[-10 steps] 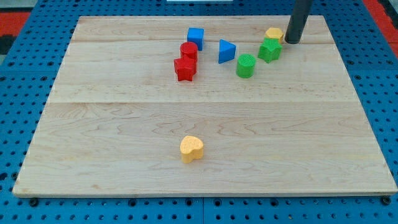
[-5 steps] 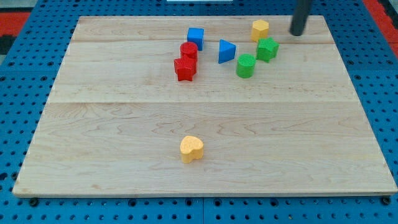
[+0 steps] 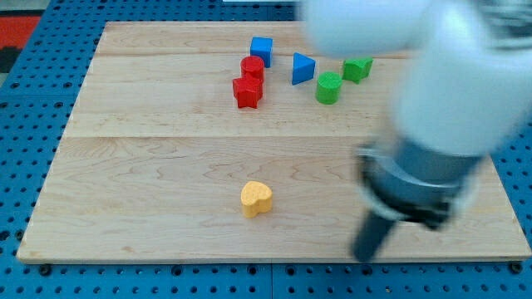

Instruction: Slide yellow heart towards center right

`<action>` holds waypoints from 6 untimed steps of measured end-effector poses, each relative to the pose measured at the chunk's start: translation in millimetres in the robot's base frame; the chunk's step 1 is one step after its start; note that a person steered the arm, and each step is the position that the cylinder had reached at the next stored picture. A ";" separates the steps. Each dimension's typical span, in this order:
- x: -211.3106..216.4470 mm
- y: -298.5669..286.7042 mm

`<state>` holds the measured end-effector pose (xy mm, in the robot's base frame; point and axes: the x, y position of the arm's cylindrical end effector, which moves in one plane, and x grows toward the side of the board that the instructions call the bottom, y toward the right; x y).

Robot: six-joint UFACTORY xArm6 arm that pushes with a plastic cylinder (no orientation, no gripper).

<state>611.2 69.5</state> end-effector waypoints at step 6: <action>-136.6 2.2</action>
